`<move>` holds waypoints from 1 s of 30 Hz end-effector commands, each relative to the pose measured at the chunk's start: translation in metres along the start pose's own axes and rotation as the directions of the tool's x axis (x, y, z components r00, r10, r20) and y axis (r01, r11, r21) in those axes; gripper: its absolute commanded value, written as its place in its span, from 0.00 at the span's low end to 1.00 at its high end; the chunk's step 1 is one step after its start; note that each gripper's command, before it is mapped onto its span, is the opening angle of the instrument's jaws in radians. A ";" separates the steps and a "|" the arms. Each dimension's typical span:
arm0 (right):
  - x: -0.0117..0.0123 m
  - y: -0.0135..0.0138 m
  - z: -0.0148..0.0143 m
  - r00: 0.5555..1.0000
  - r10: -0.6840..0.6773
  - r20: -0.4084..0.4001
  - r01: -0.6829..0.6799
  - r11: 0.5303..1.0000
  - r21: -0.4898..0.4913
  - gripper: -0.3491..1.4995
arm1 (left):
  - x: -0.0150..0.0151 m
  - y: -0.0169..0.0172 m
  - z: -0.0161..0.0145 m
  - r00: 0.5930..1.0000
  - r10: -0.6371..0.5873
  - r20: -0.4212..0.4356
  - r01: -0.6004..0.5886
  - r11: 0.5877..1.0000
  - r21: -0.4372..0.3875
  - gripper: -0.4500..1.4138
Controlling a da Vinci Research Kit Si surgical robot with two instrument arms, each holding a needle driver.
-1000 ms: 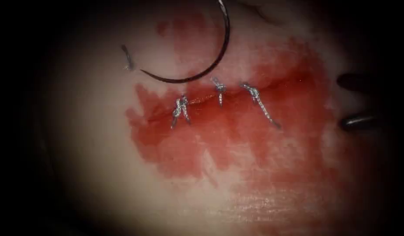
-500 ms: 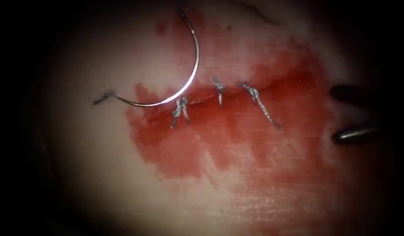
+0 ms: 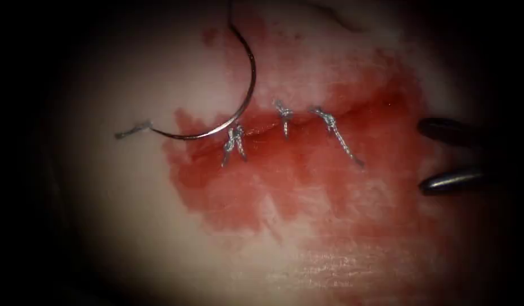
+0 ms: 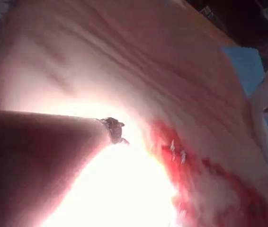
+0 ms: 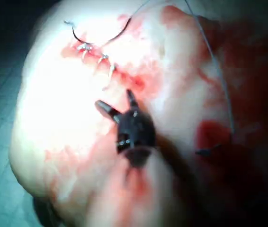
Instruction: Wound Closure
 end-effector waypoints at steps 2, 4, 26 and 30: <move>-0.0002 -0.0001 0.0010 1.000 -0.019 0.005 0.019 1.000 0.007 0.99 | -0.0005 0.0018 0.0002 0.999 0.040 0.026 -0.040 0.999 -0.012 0.63; -0.0002 -0.0003 0.0009 1.000 -0.031 0.005 0.031 0.999 0.012 0.99 | -0.0013 0.0052 0.0003 0.981 0.194 0.016 -0.193 0.979 -0.059 0.63; 0.0008 -0.0005 -0.0007 0.997 -0.079 0.007 0.078 0.995 0.066 0.87 | -0.0089 0.0260 0.0108 0.907 0.396 0.146 -0.390 0.918 -0.069 0.48; 0.0009 -0.0004 -0.0010 0.997 -0.079 0.016 0.077 0.994 0.071 0.86 | -0.0098 0.0274 0.0130 0.894 0.396 0.209 -0.403 0.915 -0.012 0.37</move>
